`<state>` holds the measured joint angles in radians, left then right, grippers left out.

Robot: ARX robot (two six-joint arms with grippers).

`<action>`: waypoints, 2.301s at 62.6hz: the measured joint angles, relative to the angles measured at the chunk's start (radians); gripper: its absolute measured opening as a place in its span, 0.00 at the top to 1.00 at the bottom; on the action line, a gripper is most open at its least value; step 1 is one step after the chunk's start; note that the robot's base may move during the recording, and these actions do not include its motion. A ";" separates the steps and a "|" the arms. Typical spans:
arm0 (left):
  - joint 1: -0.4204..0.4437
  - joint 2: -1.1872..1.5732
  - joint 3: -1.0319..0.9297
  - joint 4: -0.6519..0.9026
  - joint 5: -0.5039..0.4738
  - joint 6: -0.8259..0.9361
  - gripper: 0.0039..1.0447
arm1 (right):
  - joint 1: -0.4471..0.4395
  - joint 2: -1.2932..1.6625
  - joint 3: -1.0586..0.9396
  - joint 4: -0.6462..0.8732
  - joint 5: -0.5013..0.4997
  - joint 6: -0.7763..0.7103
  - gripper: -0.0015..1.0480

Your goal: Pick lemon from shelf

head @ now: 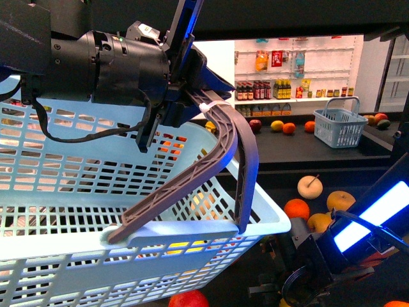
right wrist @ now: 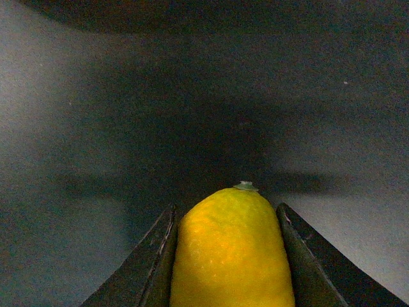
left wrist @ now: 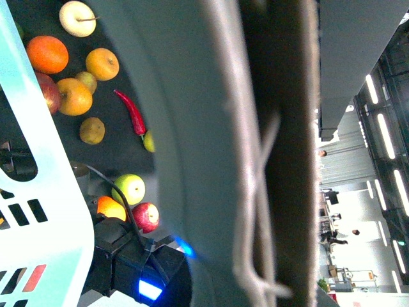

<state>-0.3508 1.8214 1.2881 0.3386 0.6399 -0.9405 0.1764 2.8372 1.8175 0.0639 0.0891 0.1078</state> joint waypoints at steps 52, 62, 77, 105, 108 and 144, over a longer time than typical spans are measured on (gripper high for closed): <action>0.000 0.000 0.000 0.000 0.000 0.000 0.94 | -0.188 -0.521 -0.204 0.013 0.001 0.036 0.62; 0.000 0.000 0.000 0.000 0.000 0.000 0.94 | -0.169 -0.691 -0.245 0.008 -0.077 0.114 0.62; 0.000 0.000 0.000 0.000 0.000 0.000 0.94 | -0.067 -0.861 -0.361 0.017 -0.208 0.246 0.62; 0.000 0.000 0.000 0.000 -0.001 0.000 0.94 | 0.075 -0.915 -0.518 0.080 -0.237 0.329 0.62; 0.000 0.000 0.000 0.000 0.000 0.000 0.94 | 0.082 -0.915 -0.526 0.082 -0.236 0.331 0.62; 0.000 0.000 0.000 0.000 0.002 -0.001 0.94 | 0.100 -0.943 -0.554 0.157 -0.204 0.306 0.16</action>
<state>-0.3508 1.8214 1.2881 0.3386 0.6415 -0.9413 0.2768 1.8942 1.2640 0.2211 -0.1146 0.4137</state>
